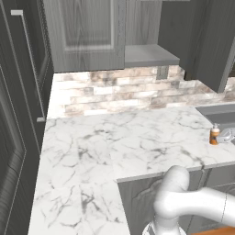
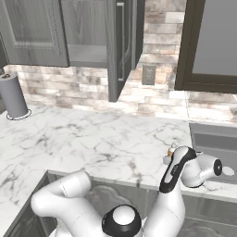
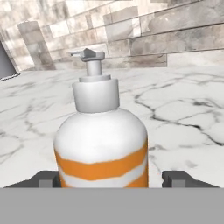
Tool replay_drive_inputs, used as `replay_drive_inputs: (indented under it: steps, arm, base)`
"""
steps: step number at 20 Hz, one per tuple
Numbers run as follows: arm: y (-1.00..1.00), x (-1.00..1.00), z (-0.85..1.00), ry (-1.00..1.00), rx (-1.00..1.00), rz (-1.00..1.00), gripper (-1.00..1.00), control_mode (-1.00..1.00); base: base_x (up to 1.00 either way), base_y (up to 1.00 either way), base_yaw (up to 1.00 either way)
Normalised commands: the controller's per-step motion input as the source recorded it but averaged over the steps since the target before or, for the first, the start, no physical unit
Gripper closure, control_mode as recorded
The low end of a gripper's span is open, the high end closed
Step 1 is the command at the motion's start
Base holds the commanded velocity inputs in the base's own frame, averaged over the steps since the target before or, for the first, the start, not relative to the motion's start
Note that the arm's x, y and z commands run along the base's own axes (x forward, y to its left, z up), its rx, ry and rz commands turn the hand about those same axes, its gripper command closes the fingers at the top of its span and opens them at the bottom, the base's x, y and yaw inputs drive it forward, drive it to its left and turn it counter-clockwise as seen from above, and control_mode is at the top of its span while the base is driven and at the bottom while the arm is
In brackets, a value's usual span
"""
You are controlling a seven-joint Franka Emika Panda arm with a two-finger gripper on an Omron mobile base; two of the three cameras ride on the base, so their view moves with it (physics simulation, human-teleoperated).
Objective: Open the cabinet. Pick the soap dispenser and place it next to the sink. Then close the cabinet.
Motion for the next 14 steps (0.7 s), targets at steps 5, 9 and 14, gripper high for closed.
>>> replay_drive_inputs:
  steps: [5, 9, 14]
  arm:
    - [0.0, 0.0, 0.0, 0.0, 0.0, 0.0, -1.0, -1.0]
    - [0.0, -0.03, -0.01, 0.0, 0.0, 0.0, -1.0, -1.0]
    - [-0.07, -0.04, -0.02, 0.0, 0.0, 0.0, -1.0, -1.0]
  base:
    - [0.0, 0.0, 0.0]
    - [0.0, 0.0, 0.0]
    - [0.0, 0.0, 0.0]
